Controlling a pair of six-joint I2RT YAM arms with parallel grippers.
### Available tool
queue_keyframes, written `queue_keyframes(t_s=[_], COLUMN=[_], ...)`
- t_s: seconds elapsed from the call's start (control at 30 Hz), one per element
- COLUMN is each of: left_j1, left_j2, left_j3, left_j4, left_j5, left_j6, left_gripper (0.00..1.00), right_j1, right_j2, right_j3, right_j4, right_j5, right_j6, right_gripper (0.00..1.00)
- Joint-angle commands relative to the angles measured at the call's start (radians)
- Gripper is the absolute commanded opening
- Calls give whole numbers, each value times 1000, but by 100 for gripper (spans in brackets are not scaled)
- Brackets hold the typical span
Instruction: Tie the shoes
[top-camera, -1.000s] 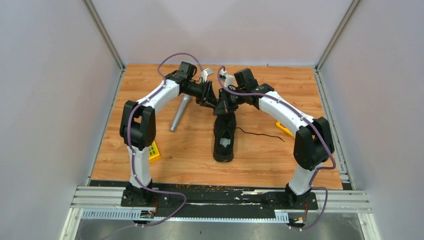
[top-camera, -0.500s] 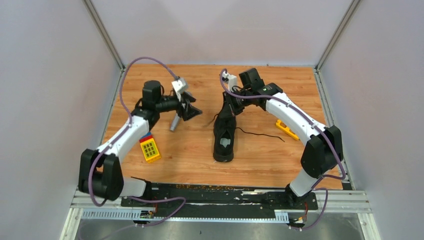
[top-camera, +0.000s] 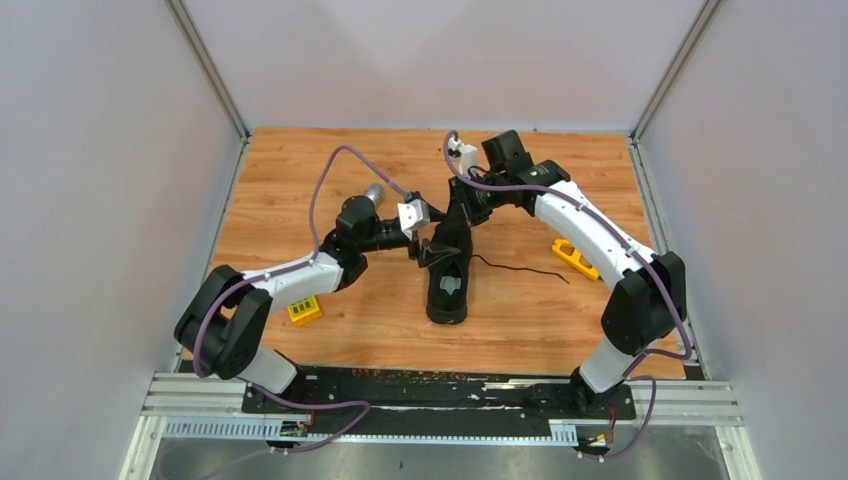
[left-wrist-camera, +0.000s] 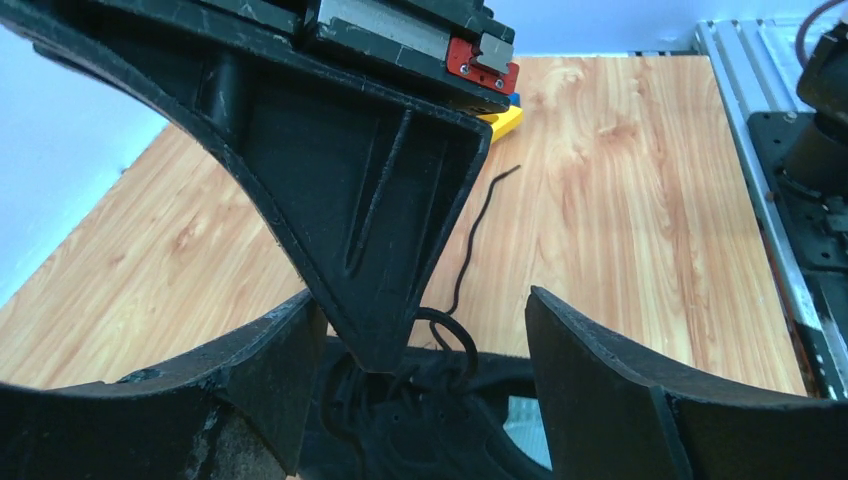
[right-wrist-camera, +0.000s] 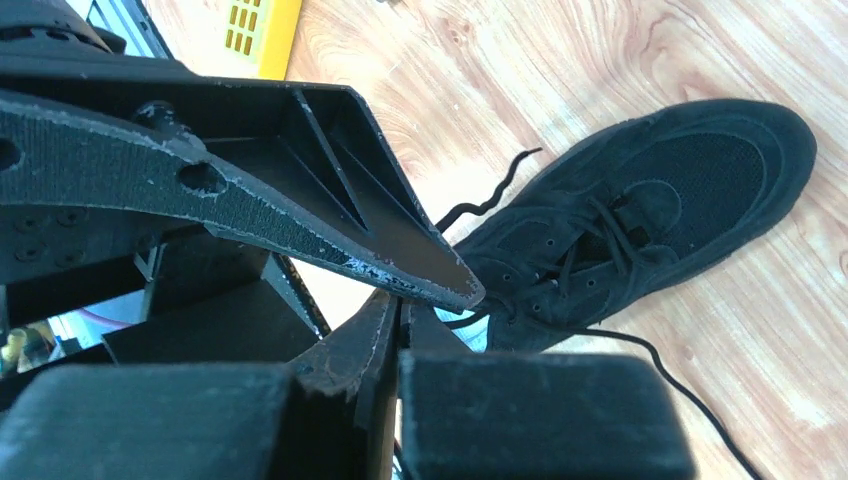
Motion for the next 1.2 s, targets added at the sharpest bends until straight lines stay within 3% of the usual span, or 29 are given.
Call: queue_keyframes(t_s=[0.0,0.37,0.87,1.03,1.17], left_j1=[-18,-31,-33,-36,-35], left_j2=[50,132,159,177,181], left_j3=[4,-14,-26,-25,-16], left_j4=[185,261,169,157,140], left_j5=[-43,-68,-85,-101,-93], left_j6=[-53,-312,-302,-276,-257], left_gripper=[78,60,27,31,26], right_j1=[-33,-65,-67,-68,-69], right_j2=[-14,-8,-7,-12,-12], right_j3=[43,68,51,42,40], right_j4=[17,39,41,39,39], right_j5=[4,29,36,40,43], right_j6=[63,151,166,178,174], right_gripper=[0,0,0,0,0])
